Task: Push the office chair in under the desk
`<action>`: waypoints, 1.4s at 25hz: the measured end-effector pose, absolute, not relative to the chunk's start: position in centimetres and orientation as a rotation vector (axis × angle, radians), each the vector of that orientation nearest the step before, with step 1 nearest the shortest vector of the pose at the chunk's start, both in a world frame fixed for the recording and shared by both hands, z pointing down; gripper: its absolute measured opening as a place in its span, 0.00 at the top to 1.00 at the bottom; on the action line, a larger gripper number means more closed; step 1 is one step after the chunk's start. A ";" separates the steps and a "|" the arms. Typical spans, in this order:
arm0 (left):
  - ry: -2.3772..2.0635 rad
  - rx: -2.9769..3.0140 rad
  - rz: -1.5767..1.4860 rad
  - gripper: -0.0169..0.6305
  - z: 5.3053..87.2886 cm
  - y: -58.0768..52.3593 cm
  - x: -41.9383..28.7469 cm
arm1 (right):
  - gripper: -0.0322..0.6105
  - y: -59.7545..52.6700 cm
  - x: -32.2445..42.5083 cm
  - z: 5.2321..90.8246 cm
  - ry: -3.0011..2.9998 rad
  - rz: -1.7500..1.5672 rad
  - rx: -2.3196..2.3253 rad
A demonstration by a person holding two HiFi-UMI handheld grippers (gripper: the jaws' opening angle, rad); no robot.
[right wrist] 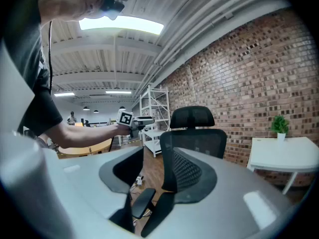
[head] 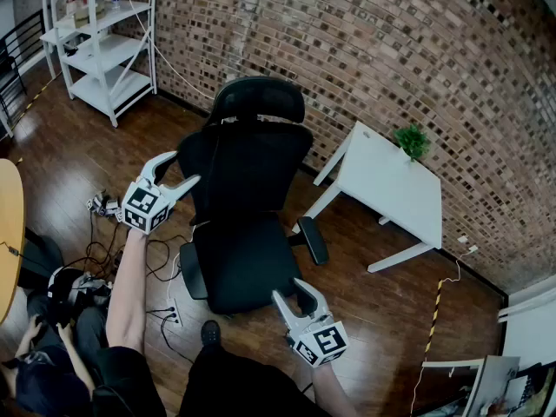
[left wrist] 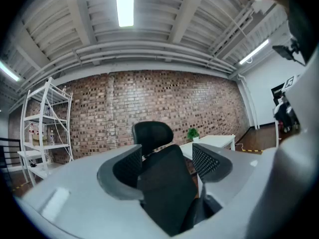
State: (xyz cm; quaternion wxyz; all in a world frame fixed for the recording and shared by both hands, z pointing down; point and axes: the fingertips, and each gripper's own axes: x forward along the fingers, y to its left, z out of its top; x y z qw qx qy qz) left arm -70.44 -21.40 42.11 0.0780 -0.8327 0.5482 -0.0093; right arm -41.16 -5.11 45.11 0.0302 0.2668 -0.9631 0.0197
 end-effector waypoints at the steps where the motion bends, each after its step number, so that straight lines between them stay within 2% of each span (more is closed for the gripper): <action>1: 1.643 -2.510 -0.066 0.34 43.3 -23.8 -71.9 | 0.67 -5.8 -42.2 46.1 -2.955 0.069 0.837; 5: 1.627 -2.564 -0.193 0.28 46.4 -31.5 -74.7 | 0.67 -8.5 -45.0 49.0 -2.904 0.107 0.875; 8: 1.598 -2.596 -0.264 0.28 47.6 -35.8 -74.6 | 0.68 -10.5 -44.5 50.6 -2.868 0.128 0.911; 10: 1.577 -2.616 -0.307 0.23 48.2 -38.7 -74.3 | 0.68 -11.0 -44.0 51.6 -2.846 0.130 0.943; 13: 1.545 -2.643 -0.371 0.22 49.0 -42.9 -73.8 | 0.68 -12.0 -43.3 51.1 -2.811 0.127 0.981; 17: 1.487 -2.679 -0.468 0.41 50.2 -47.2 -72.7 | 0.69 -14.0 -40.3 51.2 -2.780 0.145 1.048; 18: 1.465 -2.688 -0.497 0.45 50.4 -47.5 -72.2 | 0.69 -14.1 -39.1 51.6 -2.779 0.156 1.062; 19: 1.439 -2.696 -0.531 0.45 50.7 -47.3 -71.5 | 0.69 -14.1 -38.0 51.9 -2.780 0.168 1.071; 24: 1.337 -2.708 -0.711 0.40 51.9 -44.9 -69.3 | 0.69 -13.6 -37.1 52.3 -2.822 0.175 1.051; 31: 1.239 -2.660 -0.713 0.41 53.6 -39.5 -64.9 | 0.69 -12.5 -36.8 53.6 -2.888 0.132 0.976; 35: 1.394 -2.674 -0.777 0.41 53.5 -33.6 -62.7 | 0.69 -11.8 -35.3 53.0 -2.918 0.148 0.949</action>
